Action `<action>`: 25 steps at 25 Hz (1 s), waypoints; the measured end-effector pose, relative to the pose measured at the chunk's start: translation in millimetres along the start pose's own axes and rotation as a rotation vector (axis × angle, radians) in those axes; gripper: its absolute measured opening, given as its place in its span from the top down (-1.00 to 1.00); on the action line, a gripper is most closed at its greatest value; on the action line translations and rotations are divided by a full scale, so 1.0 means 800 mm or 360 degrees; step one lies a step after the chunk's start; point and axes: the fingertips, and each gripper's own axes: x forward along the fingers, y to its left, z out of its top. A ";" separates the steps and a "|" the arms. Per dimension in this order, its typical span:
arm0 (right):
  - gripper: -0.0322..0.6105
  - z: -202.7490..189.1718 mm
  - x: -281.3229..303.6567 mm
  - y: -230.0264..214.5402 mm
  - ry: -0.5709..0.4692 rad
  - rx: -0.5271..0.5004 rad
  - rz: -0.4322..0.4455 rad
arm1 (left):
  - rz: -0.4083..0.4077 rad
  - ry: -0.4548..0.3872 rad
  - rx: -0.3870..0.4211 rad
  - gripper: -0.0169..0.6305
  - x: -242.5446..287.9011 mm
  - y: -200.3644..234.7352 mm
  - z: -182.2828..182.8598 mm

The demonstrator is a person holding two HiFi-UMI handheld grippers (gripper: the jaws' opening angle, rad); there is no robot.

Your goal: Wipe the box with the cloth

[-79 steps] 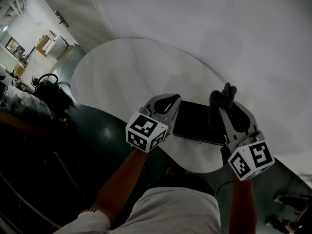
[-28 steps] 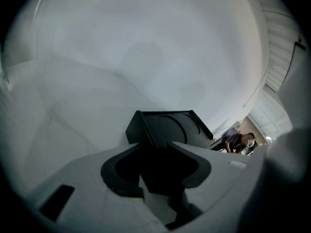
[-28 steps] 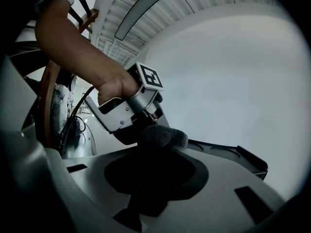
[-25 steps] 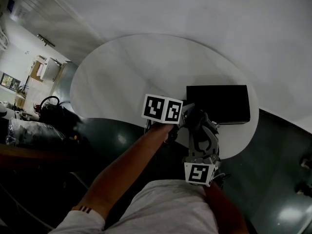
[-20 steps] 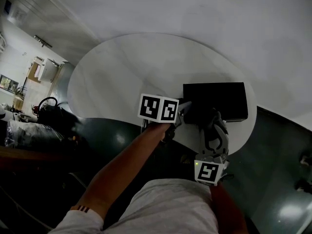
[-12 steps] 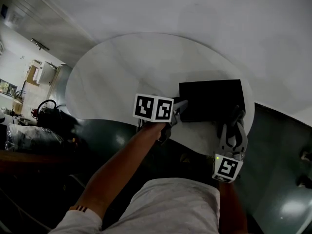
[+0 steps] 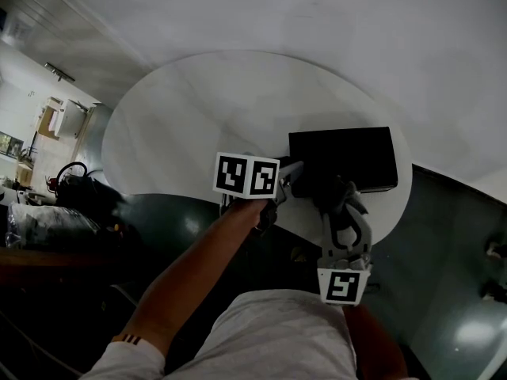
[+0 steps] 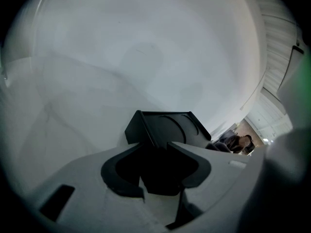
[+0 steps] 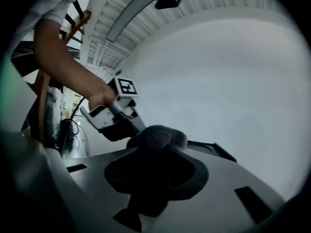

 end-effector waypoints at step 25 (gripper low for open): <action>0.60 -0.040 -0.008 -0.052 0.0045 0.0045 -0.0179 | -0.0017 0.0021 0.0021 0.46 0.002 -0.001 -0.001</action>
